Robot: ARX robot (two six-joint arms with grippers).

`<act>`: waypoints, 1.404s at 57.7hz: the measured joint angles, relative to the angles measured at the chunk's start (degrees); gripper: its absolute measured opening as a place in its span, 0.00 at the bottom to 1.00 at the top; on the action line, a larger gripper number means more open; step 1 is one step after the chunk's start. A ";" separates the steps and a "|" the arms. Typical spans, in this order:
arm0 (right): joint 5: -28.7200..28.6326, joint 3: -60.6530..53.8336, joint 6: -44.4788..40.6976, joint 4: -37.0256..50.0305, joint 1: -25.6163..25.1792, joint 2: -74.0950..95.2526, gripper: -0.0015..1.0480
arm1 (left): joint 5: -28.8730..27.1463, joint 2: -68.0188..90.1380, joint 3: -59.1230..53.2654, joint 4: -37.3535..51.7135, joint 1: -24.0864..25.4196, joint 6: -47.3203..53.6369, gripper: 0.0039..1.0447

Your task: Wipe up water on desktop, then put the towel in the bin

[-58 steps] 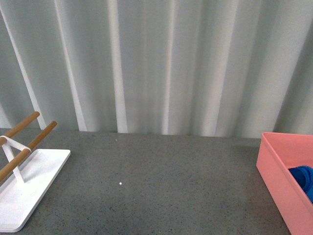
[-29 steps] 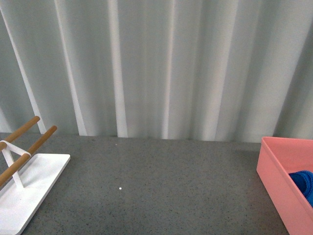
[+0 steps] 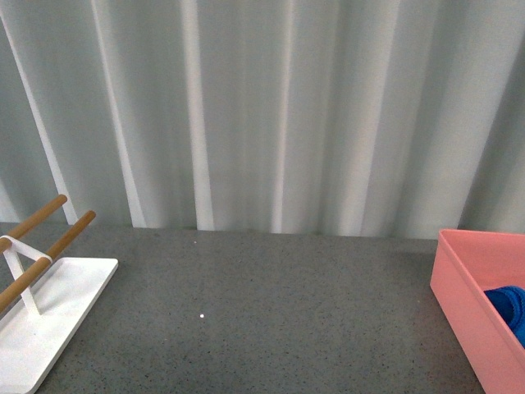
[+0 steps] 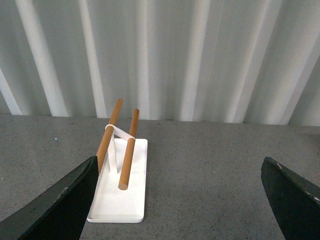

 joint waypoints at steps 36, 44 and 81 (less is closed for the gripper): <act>0.02 -0.02 0.02 -11.98 0.00 -12.15 0.03 | 0.00 0.00 0.00 0.00 0.00 0.00 0.94; 0.02 0.00 0.04 -18.88 0.00 -17.51 0.03 | 0.00 0.00 0.00 0.00 0.00 0.00 0.94; 0.04 0.00 0.04 -22.93 0.00 -22.73 0.65 | -0.02 -0.07 0.00 0.00 0.00 0.00 0.94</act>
